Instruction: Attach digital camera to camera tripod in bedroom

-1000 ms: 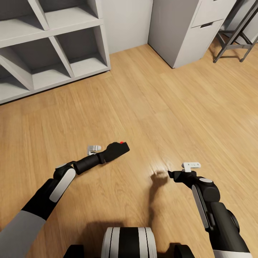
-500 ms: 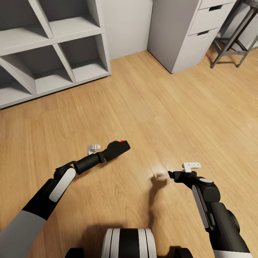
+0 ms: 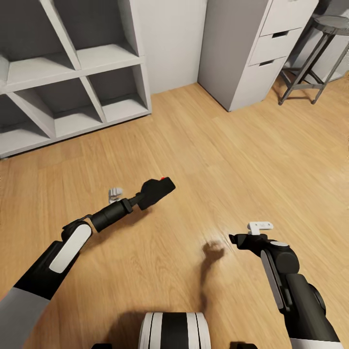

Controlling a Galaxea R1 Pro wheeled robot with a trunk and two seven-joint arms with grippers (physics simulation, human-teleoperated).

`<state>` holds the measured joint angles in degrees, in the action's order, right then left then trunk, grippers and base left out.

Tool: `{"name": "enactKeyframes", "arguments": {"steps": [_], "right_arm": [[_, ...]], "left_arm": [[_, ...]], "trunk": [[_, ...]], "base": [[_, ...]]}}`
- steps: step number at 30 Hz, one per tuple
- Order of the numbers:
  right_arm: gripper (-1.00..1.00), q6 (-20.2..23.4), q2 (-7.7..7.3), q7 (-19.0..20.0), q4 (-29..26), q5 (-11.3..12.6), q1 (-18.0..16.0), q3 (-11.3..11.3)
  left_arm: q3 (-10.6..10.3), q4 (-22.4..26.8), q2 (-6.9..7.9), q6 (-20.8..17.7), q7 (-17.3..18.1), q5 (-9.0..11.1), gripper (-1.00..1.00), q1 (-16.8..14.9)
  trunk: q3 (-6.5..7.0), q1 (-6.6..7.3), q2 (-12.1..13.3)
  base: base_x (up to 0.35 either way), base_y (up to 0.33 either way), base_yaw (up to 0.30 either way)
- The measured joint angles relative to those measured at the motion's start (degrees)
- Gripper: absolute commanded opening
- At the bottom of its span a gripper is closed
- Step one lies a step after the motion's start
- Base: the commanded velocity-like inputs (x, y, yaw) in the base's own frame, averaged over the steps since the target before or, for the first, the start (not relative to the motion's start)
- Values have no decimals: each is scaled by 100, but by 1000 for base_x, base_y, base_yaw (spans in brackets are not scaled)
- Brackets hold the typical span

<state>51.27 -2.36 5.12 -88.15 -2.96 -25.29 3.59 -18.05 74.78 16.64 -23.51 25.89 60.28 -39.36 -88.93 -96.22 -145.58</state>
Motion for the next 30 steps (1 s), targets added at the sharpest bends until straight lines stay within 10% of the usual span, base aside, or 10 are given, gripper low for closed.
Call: {"name": "enactKeyframes", "arguments": {"steps": [30], "right_arm": [[100, 77, -29, 21, -3, -20, 0, -5]], "left_arm": [[-8, -428, 29, 396, 15, 222, -100, 20]], "trunk": [[665, 77, 40]], "base": [[0, 0, 0]]}}
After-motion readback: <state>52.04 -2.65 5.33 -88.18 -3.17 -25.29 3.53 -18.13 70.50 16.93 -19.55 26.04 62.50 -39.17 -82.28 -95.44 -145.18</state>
